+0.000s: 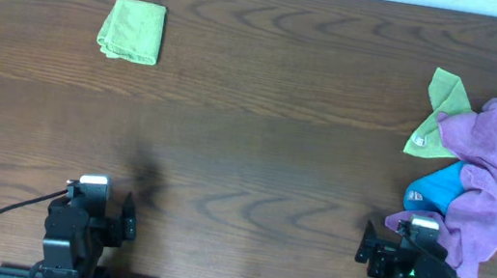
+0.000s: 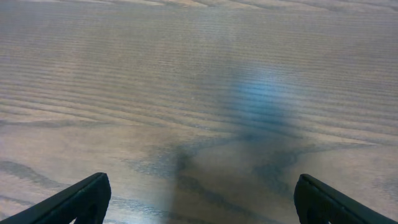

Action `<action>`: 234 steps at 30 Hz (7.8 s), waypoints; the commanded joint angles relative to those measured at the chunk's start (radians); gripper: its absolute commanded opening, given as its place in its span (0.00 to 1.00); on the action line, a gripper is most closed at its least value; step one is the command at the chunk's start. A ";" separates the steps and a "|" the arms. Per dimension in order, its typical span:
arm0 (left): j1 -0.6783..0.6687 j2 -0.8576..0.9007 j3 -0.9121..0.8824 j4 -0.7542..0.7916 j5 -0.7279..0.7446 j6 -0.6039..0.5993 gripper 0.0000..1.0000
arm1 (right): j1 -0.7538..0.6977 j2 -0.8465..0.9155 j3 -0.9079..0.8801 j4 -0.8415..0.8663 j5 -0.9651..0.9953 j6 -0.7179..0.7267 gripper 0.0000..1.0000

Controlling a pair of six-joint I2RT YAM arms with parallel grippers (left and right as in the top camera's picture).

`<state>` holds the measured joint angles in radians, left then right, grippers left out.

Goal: Fold the cloth

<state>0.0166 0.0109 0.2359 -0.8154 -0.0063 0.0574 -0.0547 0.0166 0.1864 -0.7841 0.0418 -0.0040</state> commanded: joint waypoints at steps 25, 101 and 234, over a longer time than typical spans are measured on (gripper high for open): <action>-0.005 -0.007 -0.011 -0.048 -0.012 0.029 0.95 | -0.006 -0.011 -0.012 0.003 0.007 0.018 0.99; -0.005 -0.007 -0.011 -0.048 -0.012 0.029 0.95 | -0.384 1.476 1.031 -0.163 0.189 0.109 0.99; -0.005 -0.007 -0.011 -0.047 -0.027 0.029 0.95 | 0.681 1.527 0.656 -0.056 -0.315 -0.053 0.85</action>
<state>0.0166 0.0101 0.2359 -0.8154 -0.0078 0.0605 0.6193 1.5482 0.8547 -0.8501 -0.3004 -0.0841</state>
